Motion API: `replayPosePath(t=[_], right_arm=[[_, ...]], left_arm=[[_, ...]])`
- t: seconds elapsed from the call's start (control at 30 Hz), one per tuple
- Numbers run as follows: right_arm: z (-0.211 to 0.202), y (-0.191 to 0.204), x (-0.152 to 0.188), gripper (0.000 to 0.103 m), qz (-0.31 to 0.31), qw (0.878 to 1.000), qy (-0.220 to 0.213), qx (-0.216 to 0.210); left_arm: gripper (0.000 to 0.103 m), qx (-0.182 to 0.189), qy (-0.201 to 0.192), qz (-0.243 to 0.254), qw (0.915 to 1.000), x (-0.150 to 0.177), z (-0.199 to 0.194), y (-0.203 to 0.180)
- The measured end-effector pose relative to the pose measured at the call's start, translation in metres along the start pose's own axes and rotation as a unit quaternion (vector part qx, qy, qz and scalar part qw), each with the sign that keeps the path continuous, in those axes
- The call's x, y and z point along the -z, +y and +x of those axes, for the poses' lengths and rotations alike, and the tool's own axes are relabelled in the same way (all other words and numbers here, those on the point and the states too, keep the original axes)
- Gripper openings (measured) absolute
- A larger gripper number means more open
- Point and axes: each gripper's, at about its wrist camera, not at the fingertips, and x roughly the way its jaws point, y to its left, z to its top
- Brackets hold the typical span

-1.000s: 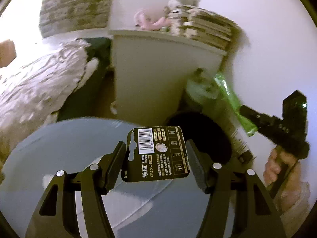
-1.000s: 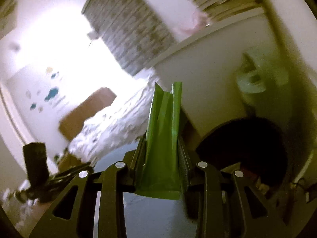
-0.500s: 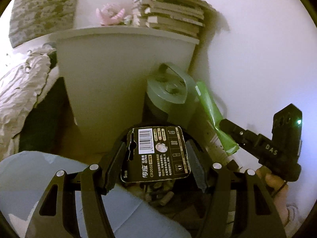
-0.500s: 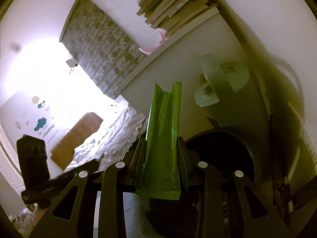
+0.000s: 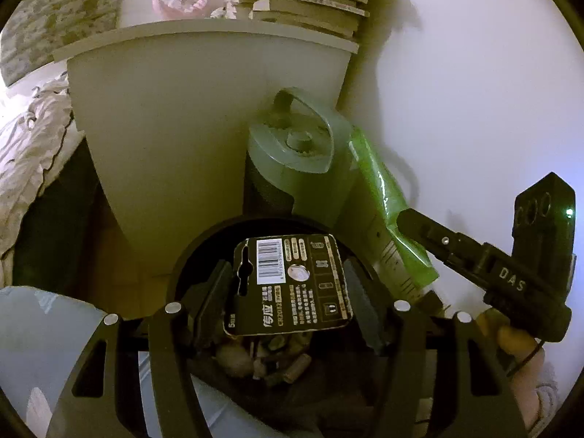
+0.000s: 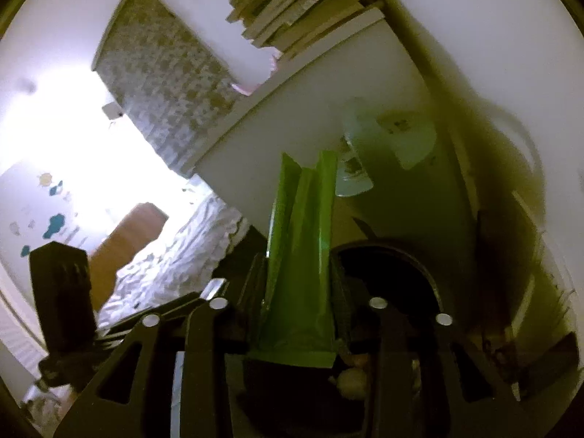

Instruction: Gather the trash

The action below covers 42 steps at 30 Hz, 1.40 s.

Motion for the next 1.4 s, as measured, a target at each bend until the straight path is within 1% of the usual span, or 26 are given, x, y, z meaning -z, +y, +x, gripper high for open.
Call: replayPosePath(t=[0.03, 0.07, 0.1, 0.23, 0.37, 0.43, 0.47, 0.5, 0.53, 0.63, 0.73, 0.83, 0.9, 0.93, 0.97, 1.0, 1.07, 1.1, 1.13, 1.17, 1.2, 1.27, 1.3, 1.33, 1.37, 1.4], right_arm=[[0.001, -0.002, 0.0, 0.049, 0.004, 1.0, -0.001, 0.007], [0.0, -0.003, 0.001, 0.057, 0.009, 1.0, -0.003, 0.011], [0.0, -0.005, 0.001, 0.062, 0.013, 1.0, -0.004, 0.015], [0.003, -0.007, 0.004, 0.065, 0.014, 1.0, 0.001, 0.021], [0.003, -0.005, 0.007, 0.071, 0.01, 1.0, -0.001, 0.028], [0.002, -0.005, 0.008, 0.072, 0.015, 1.0, -0.003, 0.027], [0.002, -0.004, 0.01, 0.072, 0.016, 1.0, -0.003, 0.025], [0.003, -0.004, 0.008, 0.073, 0.017, 1.0, -0.003, 0.025], [0.003, -0.003, 0.009, 0.073, 0.017, 1.0, -0.003, 0.023], [0.004, 0.007, 0.015, 0.075, 0.007, 1.0, 0.003, 0.013], [0.003, 0.025, 0.025, 0.078, -0.019, 1.0, 0.014, 0.001], [0.0, 0.051, 0.042, 0.08, -0.055, 0.998, 0.029, -0.019], [-0.002, 0.07, 0.054, 0.082, -0.077, 0.996, 0.039, -0.037], [-0.004, 0.085, 0.064, 0.082, -0.094, 0.993, 0.046, -0.049], [-0.006, 0.094, 0.071, 0.082, -0.099, 0.992, 0.052, -0.058], [-0.008, 0.101, 0.077, 0.082, -0.098, 0.991, 0.058, -0.07], [-0.013, 0.124, 0.095, 0.082, -0.088, 0.987, 0.084, -0.106], [-0.018, 0.144, 0.107, 0.082, -0.091, 0.983, 0.099, -0.123], [-0.023, 0.162, 0.114, 0.082, -0.099, 0.979, 0.108, -0.14], [-0.028, 0.176, 0.119, 0.082, -0.106, 0.976, 0.112, -0.153], [-0.037, 0.201, 0.127, 0.085, -0.122, 0.97, 0.12, -0.173], [-0.051, 0.237, 0.132, 0.088, -0.146, 0.961, 0.126, -0.199], [-0.059, 0.257, 0.134, 0.09, -0.158, 0.955, 0.128, -0.215], [-0.069, 0.28, 0.136, 0.092, -0.172, 0.948, 0.131, -0.235], [-0.079, 0.301, 0.138, 0.096, -0.185, 0.94, 0.133, -0.253], [-0.089, 0.321, 0.14, 0.098, -0.2, 0.934, 0.131, -0.265]], left_arm=[[0.069, -0.001, 0.001, 0.001, 1.0, -0.001, 0.001, -0.001], [0.079, -0.003, 0.0, 0.002, 1.0, -0.001, 0.002, -0.001], [0.086, -0.005, -0.006, 0.003, 1.0, -0.001, 0.001, -0.002], [0.087, -0.001, -0.016, 0.005, 0.9999, 0.001, -0.007, -0.004], [0.087, -0.013, -0.019, 0.011, 0.9997, 0.005, -0.022, -0.006], [0.087, -0.019, -0.024, 0.007, 0.9995, 0.007, -0.033, -0.006], [0.088, -0.022, -0.028, 0.003, 0.9994, 0.01, -0.043, -0.005], [0.096, -0.027, -0.03, -0.004, 0.9992, 0.014, -0.053, -0.004], [0.098, -0.034, -0.034, -0.011, 0.9988, 0.018, -0.062, -0.003], [0.098, -0.056, -0.044, -0.029, 0.997, 0.033, -0.095, 0.003], [0.098, -0.098, -0.053, -0.055, 0.9923, 0.054, -0.13, 0.011], [0.098, -0.154, -0.06, -0.092, 0.982, 0.08, -0.168, 0.024], [0.098, -0.191, -0.065, -0.118, 0.9723, 0.098, -0.192, 0.034], [0.098, -0.213, -0.067, -0.133, 0.9658, 0.111, -0.208, 0.04], [0.098, -0.229, -0.066, -0.141, 0.9609, 0.119, -0.219, 0.044], [0.098, -0.251, -0.064, -0.151, 0.9541, 0.131, -0.234, 0.049], [0.098, -0.28, -0.064, -0.167, 0.9433, 0.148, -0.257, 0.057], [0.098, -0.296, -0.065, -0.177, 0.9363, 0.157, -0.271, 0.062], [0.098, -0.307, -0.068, -0.185, 0.9311, 0.163, -0.281, 0.065], [0.098, -0.32, -0.072, -0.197, 0.9239, 0.17, -0.295, 0.069], [0.098, -0.327, -0.077, -0.204, 0.9195, 0.174, -0.305, 0.07], [0.098, -0.339, -0.091, -0.224, 0.9092, 0.187, -0.333, 0.075], [0.098, -0.344, -0.095, -0.23, 0.9055, 0.19, -0.342, 0.076], [0.098, -0.353, -0.099, -0.237, 0.8999, 0.195, -0.354, 0.077], [0.098, -0.359, -0.103, -0.24, 0.896, 0.2, -0.363, 0.076], [0.098, -0.366, -0.108, -0.242, 0.892, 0.203, -0.374, 0.076]])
